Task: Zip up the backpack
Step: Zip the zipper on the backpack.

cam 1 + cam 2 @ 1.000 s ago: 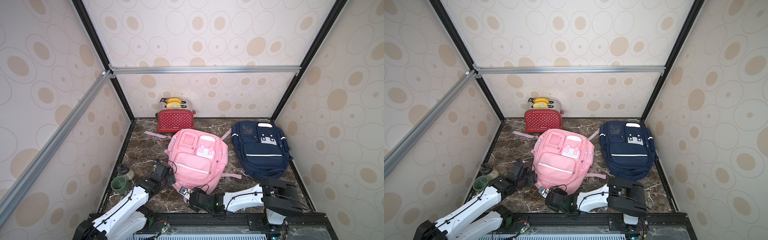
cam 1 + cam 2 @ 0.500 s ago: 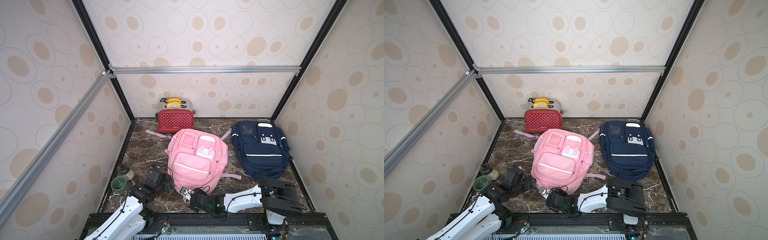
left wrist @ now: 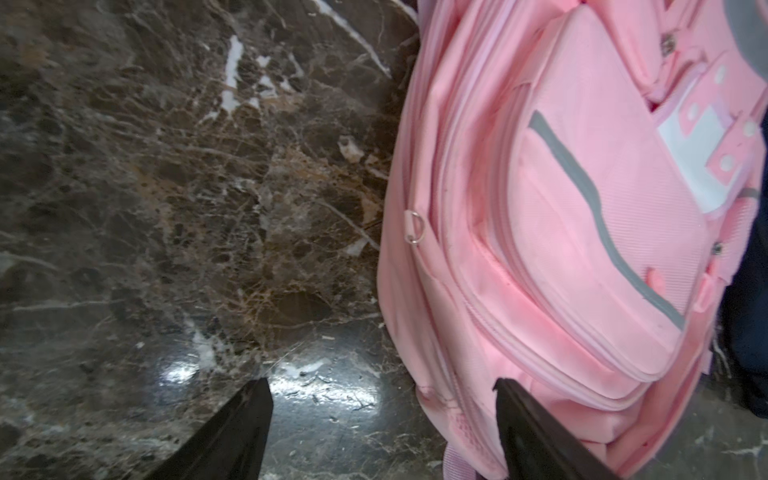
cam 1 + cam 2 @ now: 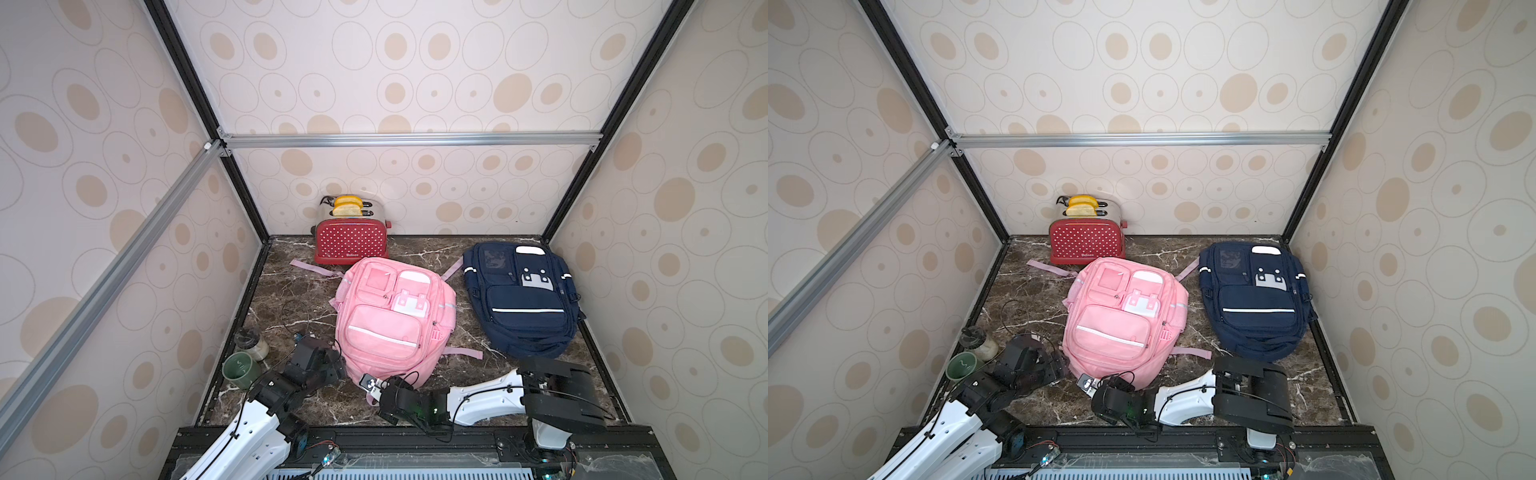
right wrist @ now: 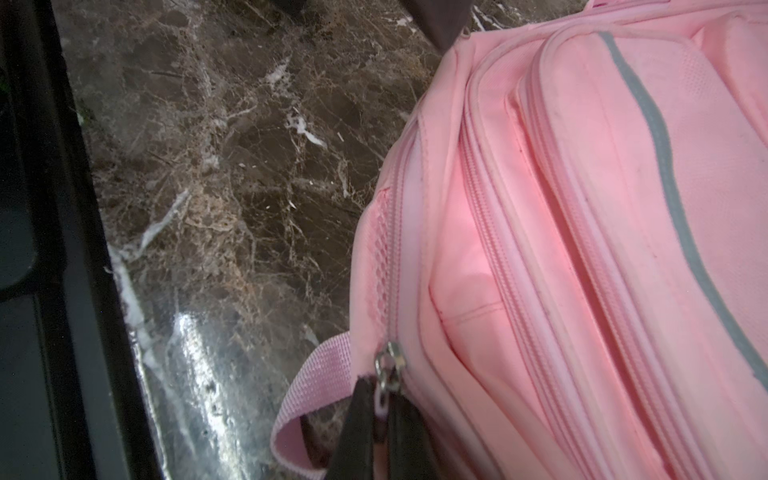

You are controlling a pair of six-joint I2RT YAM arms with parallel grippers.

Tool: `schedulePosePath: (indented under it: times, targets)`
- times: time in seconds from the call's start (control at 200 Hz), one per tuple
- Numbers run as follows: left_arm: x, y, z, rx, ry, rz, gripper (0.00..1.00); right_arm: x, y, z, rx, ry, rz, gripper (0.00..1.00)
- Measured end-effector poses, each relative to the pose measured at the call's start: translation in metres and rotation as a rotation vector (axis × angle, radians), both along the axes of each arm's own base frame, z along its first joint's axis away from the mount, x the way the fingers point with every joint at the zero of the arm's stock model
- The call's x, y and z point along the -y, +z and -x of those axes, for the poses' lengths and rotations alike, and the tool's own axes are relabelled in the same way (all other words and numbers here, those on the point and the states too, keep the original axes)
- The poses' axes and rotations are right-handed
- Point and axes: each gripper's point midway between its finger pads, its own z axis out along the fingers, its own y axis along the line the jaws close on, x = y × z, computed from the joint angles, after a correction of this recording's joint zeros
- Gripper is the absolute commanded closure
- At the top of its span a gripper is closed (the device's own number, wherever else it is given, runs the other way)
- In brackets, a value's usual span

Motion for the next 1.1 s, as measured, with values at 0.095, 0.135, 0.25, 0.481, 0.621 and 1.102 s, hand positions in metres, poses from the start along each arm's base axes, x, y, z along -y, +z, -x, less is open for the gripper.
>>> schedulePosePath:
  times: [0.095,0.135,0.25,0.481,0.621,1.102]
  targets:
    - [0.012,-0.008,-0.003,-0.042,-0.014,0.038,0.16,0.000,0.000,0.000,0.000,0.000,0.001,1.00]
    - [0.016,-0.014,-0.003,-0.063,-0.016,0.059,0.17,0.000,0.000,0.000,0.001,0.000,0.000,1.00]
    - [0.031,-0.042,0.004,-0.125,-0.009,0.142,0.19,0.000,0.000,0.000,0.003,-0.001,0.000,1.00]
    - [0.042,-0.044,0.004,-0.110,0.013,0.224,0.28,-0.001,0.001,0.000,0.011,0.003,0.014,1.00]
    - [0.039,-0.036,0.002,-0.073,0.040,0.245,0.45,-0.005,0.000,0.001,0.008,0.006,0.013,1.00]
    - [0.045,-0.043,-0.001,-0.105,0.036,0.242,1.00,-0.008,-0.001,0.000,0.007,0.005,0.019,1.00]
